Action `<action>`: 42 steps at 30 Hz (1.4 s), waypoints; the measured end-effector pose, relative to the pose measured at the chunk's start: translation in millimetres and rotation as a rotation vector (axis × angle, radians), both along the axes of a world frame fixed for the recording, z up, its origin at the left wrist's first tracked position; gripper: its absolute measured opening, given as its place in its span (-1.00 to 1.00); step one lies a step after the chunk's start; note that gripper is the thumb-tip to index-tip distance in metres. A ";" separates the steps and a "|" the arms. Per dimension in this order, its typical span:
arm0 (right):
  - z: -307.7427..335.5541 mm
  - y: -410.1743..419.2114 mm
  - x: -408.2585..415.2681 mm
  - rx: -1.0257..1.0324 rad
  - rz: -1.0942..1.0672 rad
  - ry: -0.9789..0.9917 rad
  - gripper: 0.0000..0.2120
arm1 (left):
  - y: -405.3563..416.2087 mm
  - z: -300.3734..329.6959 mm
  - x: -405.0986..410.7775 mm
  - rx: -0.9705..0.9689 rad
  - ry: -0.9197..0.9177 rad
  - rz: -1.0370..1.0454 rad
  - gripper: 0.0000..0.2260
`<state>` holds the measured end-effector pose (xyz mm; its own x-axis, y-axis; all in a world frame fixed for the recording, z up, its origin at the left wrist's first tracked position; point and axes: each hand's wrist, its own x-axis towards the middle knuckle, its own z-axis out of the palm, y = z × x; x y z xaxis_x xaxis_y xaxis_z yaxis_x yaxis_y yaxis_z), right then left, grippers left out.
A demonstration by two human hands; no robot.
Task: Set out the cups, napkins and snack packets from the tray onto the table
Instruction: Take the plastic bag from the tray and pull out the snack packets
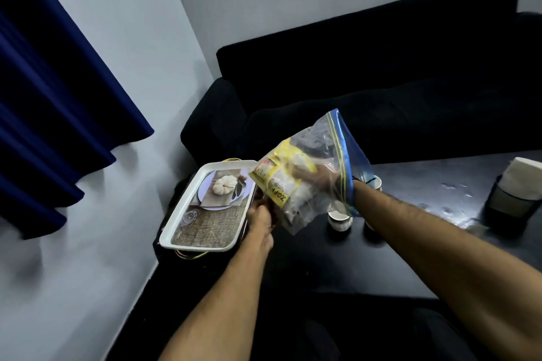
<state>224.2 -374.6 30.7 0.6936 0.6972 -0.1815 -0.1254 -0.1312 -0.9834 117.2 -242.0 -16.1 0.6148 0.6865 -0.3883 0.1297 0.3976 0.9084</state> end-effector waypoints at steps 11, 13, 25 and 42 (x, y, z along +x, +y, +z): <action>9.3 -45.5 32.6 -0.031 -0.213 -0.083 -0.62 | 36.9 10.3 -8.3 0.107 0.199 0.295 -0.77; 11.4 -60.4 41.7 0.008 -0.304 -0.030 -0.67 | 53.0 8.1 -17.5 0.079 0.186 0.331 -0.69; -8.7 -66.6 50.6 0.022 -0.516 -0.064 -0.63 | 39.5 41.8 -3.8 0.146 0.159 0.024 -0.78; -54.3 -8.7 6.5 -0.331 -0.385 -0.251 -0.67 | 60.2 41.6 5.0 0.145 -0.029 0.396 -0.52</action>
<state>230.7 -383.3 -23.6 0.9365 0.3196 -0.1443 0.0071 -0.4287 -0.9034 122.2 -181.8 25.4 0.3013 0.9183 -0.2569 -0.0338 0.2796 0.9595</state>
